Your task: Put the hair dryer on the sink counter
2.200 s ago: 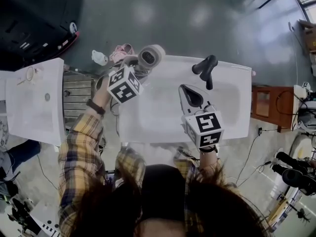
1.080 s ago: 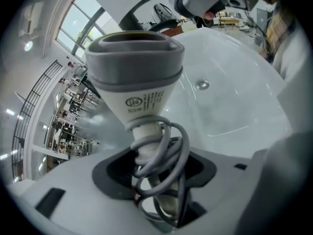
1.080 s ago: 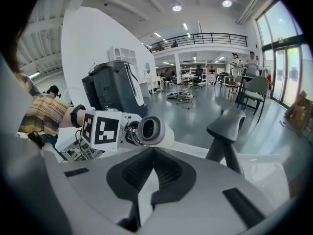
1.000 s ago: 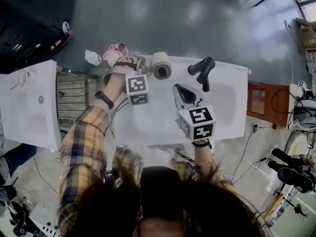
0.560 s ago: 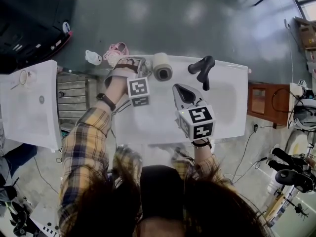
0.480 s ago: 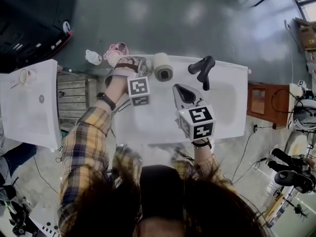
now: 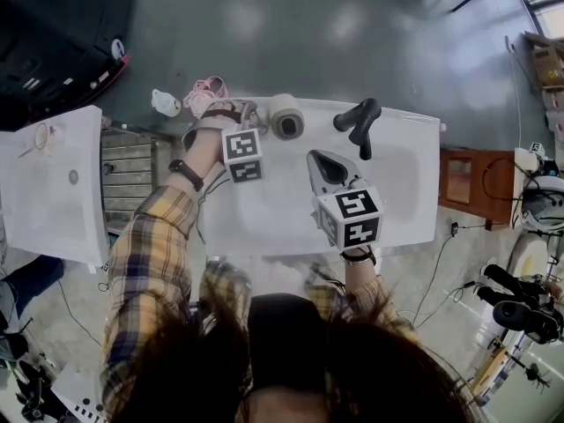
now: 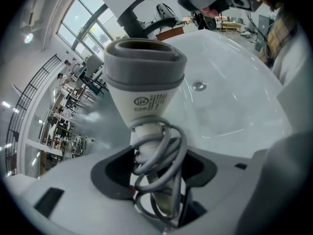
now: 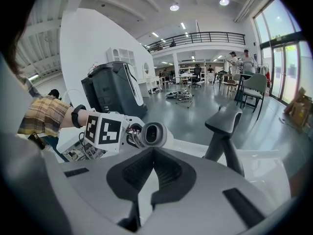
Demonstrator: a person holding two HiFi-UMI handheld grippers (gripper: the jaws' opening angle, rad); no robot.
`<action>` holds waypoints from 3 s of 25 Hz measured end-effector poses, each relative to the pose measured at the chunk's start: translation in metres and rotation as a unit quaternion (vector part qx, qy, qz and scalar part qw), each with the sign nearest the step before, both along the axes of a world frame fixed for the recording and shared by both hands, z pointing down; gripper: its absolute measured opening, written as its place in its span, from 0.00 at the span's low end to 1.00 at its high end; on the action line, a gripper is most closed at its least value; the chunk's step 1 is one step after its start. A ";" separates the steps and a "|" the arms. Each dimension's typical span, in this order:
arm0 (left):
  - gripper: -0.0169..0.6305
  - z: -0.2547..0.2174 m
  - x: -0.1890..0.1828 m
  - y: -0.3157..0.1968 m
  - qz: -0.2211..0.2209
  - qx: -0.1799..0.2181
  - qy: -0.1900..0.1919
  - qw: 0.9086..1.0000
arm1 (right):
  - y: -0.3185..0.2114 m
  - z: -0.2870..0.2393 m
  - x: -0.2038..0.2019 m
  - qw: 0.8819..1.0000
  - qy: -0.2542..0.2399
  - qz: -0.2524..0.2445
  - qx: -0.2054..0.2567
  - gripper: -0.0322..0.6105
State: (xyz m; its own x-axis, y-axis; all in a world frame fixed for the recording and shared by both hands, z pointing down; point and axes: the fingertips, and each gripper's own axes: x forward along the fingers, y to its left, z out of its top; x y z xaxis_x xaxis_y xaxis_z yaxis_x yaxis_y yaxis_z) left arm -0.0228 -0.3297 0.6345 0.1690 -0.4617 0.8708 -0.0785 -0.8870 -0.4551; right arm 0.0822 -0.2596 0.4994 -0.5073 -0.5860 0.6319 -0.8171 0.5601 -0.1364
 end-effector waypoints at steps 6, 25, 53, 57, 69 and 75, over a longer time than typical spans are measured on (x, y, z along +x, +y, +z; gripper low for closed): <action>0.48 -0.003 0.006 0.007 -0.003 -0.043 0.021 0.999 | 0.001 0.002 0.005 1.000 0.002 0.004 -0.003 0.07; 0.48 -0.019 0.000 0.015 -0.008 -0.041 0.033 0.999 | 0.003 -0.004 0.000 1.000 -0.001 0.001 0.005 0.07; 0.45 -0.137 0.004 0.045 -0.062 0.054 0.134 0.988 | 0.027 -0.053 -0.010 0.997 -0.014 -0.024 0.076 0.07; 0.39 -0.189 0.013 0.047 -0.080 0.097 0.206 0.970 | 0.024 -0.070 -0.009 0.995 -0.017 -0.025 0.096 0.07; 0.21 -0.333 0.041 0.089 -0.104 0.194 0.462 0.859 | 0.018 -0.154 0.001 0.980 -0.081 -0.002 0.183 0.07; 0.11 -0.370 0.040 0.111 -0.167 0.163 0.604 0.762 | 0.032 -0.194 -0.006 0.967 -0.115 -0.019 0.225 0.07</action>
State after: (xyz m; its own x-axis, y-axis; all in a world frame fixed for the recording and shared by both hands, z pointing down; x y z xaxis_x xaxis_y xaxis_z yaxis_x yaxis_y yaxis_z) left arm 0.0174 -0.2185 0.2645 0.5814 -0.8136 0.0026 -0.8119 -0.5804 -0.0631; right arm 0.0760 -0.2272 0.3054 -0.6314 -0.7533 0.1843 -0.7713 0.6347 -0.0478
